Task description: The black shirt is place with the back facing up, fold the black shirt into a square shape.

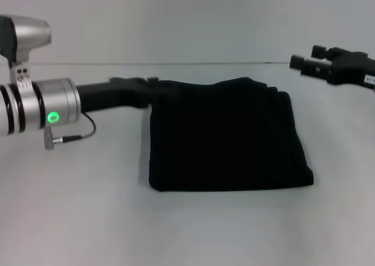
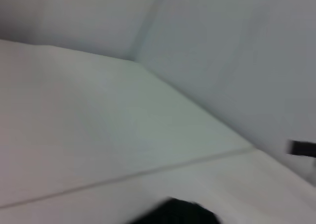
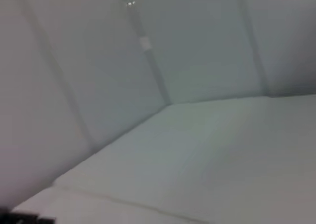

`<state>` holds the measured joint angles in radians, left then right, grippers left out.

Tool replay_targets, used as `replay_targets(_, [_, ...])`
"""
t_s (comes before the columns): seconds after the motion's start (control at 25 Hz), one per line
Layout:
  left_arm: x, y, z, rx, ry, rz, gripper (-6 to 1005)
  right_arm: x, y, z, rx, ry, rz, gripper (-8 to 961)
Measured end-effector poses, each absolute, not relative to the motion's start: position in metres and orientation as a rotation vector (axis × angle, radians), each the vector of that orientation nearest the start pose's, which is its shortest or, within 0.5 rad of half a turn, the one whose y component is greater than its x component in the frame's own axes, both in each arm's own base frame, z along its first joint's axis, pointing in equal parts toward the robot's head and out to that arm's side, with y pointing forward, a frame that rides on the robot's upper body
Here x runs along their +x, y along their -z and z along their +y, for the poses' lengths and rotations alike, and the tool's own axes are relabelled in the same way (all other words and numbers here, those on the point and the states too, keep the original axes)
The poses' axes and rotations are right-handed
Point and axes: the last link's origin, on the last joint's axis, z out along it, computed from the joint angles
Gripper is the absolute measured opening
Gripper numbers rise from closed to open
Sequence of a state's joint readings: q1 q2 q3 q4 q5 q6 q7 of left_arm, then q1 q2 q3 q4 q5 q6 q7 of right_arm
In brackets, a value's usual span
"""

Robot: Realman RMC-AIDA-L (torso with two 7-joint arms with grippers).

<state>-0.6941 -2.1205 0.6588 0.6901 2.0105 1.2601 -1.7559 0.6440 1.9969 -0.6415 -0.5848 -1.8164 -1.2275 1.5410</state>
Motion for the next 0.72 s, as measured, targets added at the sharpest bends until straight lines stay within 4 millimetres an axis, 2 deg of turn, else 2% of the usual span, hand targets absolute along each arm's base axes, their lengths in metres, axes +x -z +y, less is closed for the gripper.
replay_targets(0.08, [-0.214,0.005,0.393,-2.542,0.736,-0.880,517,0.254,-0.052,0.404,-2.386,-0.738,0.743,846])
replay_targets(0.24, [-0.210,0.015,0.385,-2.632,0.726,-0.701,684,0.250,-0.053,0.397,-2.524,-0.632,0.665,799])
replay_targets(0.4, [-0.202,0.025,0.388,-2.719,0.603,-0.550,865,0.243,-0.047,0.399,-2.614,-0.510,0.610,785])
replay_targets(0.48, [-0.198,0.028,0.392,-2.741,0.520,-0.481,878,0.235,-0.036,0.402,-2.677,-0.417,0.570,784])
replay_targets(0.56, [-0.197,0.028,0.397,-2.739,0.453,-0.442,890,0.233,-0.032,0.404,-2.686,-0.393,0.566,784])
replay_targets(0.72, [-0.195,0.026,0.401,-2.726,0.427,-0.411,903,0.228,-0.024,0.408,-2.693,-0.346,0.567,783])
